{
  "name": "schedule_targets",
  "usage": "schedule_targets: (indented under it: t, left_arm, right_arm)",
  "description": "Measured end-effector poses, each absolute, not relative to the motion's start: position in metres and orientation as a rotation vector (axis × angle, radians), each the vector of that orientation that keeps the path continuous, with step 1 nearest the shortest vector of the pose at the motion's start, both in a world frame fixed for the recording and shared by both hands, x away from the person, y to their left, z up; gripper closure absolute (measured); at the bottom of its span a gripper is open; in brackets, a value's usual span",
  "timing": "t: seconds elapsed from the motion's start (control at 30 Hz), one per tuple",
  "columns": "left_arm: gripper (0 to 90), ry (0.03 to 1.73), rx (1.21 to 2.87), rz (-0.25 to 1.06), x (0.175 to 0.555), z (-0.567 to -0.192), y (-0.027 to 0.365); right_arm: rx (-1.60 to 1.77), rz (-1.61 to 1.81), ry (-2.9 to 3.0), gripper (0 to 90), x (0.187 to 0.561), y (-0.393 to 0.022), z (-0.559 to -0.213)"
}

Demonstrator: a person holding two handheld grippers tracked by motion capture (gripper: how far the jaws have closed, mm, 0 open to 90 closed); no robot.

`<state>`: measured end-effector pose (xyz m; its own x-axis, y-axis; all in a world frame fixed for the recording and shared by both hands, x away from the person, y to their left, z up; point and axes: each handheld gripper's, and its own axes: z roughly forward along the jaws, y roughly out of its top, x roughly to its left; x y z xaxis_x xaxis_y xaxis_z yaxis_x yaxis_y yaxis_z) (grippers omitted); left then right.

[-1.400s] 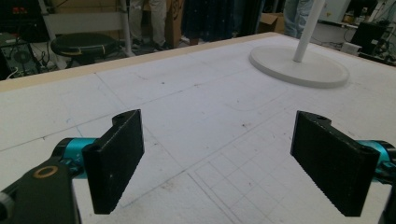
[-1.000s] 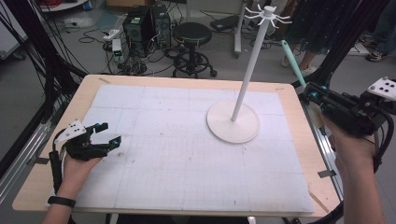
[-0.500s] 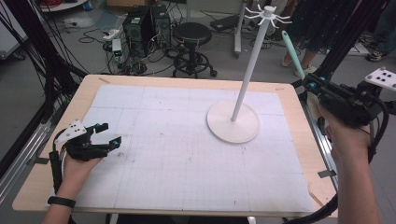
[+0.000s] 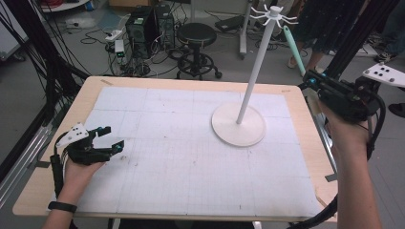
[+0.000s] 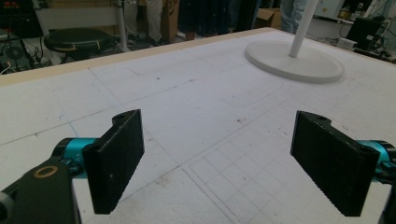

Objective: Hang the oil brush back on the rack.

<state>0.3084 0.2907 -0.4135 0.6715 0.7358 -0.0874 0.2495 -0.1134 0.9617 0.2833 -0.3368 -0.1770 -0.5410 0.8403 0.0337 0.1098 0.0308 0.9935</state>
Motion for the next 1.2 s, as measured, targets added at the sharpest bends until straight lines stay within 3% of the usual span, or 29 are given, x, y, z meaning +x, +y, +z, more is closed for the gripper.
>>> schedule_targets:
  t: [1.2]
  left_arm:
    - [18.0,0.804,1.690,0.500,0.3088,-0.4139,0.2898]
  right_arm:
    - [0.987,1.530,1.706,82.9,0.2896,-0.3336,-0.1809]
